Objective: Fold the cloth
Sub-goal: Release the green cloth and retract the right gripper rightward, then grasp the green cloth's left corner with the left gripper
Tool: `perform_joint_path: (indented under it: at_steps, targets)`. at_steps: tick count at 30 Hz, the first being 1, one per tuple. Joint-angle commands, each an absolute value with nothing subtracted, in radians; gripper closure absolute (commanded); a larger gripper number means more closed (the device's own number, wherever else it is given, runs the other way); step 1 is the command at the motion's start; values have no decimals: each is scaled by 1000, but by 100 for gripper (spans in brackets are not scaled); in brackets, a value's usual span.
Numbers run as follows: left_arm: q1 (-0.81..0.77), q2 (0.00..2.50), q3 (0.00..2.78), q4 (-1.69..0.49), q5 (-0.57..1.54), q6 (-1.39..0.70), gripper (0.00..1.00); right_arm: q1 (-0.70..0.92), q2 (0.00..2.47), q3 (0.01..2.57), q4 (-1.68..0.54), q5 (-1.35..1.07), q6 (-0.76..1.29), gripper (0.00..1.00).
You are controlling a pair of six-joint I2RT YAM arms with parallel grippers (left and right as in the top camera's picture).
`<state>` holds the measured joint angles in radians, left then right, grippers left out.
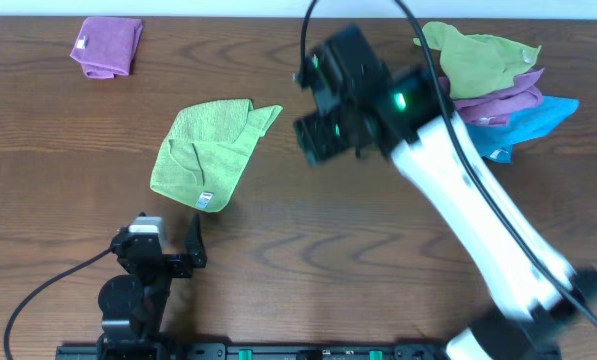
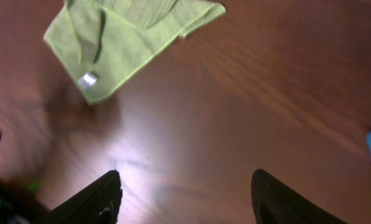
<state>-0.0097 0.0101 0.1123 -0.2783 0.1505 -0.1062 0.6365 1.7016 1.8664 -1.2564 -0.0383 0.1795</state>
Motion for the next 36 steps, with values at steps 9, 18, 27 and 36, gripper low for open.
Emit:
perform_joint_path:
  at_steps: [9, 18, 27, 36]
  targets:
    - [-14, 4, 88, -279, 252, -939, 5, 803, 1269, 1361, -1208, 54, 495, 29]
    - [-14, 6, 86, -127, 487, -831, 5, 830, 1132, 1258, -1215, 57, 571, 20]
    - [-14, 309, 91, 109, 499, -758, 4, 712, 1092, 1258, -1179, 134, 522, 10]
    - [-14, 1054, 445, 195, 529, -598, 4, 567, 1092, 1258, -1061, 123, 455, 4]
